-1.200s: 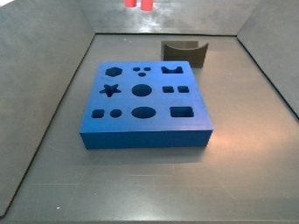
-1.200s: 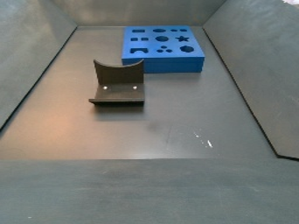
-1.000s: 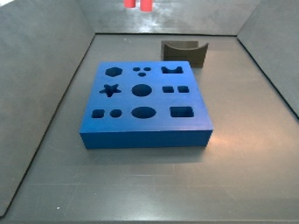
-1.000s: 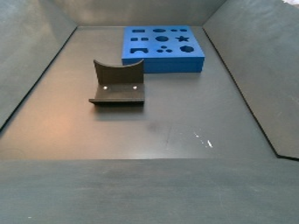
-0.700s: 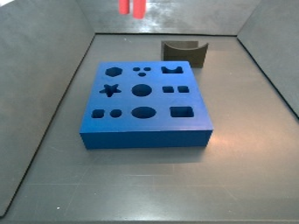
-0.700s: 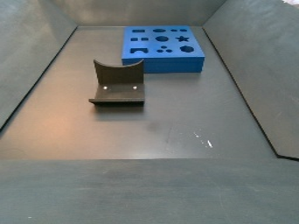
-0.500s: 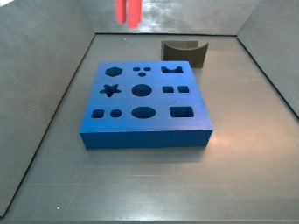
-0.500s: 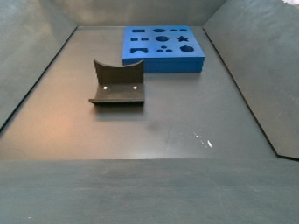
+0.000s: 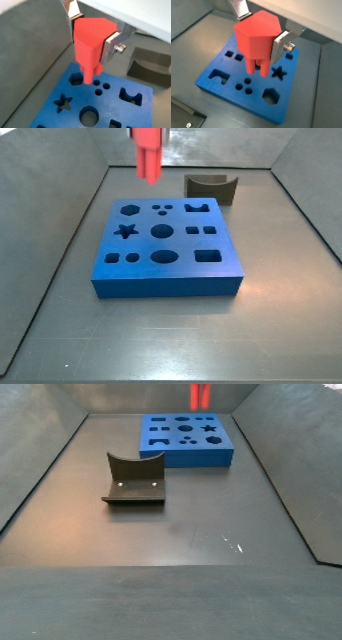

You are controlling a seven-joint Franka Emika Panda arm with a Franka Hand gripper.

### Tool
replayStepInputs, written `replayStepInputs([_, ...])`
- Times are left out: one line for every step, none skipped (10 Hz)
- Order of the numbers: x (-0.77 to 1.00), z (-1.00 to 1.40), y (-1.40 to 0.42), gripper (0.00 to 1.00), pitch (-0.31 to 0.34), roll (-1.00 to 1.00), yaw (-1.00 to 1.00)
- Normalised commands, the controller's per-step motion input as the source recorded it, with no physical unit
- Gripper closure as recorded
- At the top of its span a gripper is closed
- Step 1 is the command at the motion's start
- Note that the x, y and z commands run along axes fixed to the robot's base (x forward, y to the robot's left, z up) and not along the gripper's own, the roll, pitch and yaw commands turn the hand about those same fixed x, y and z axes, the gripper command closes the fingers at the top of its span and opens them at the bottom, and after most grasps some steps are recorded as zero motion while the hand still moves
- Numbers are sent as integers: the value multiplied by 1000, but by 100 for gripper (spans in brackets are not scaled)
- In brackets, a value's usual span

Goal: Insert the 3 prong object.

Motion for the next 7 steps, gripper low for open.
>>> replayStepInputs([134,-674,351,100,-127,-17,-534])
replayStepInputs([274,-646,289,100,-197,-70,-491])
replayStepInputs([466,-534,131,100,-181,-57,-454])
replayStepInputs([386,-354,0,100,-80,0,-271])
replayStepInputs([6,-43,0,100,0,21,0])
replayStepInputs([0,-66,0,100,0,0,0])
replayStepInputs([0,-269,0,100,-41,4,-160])
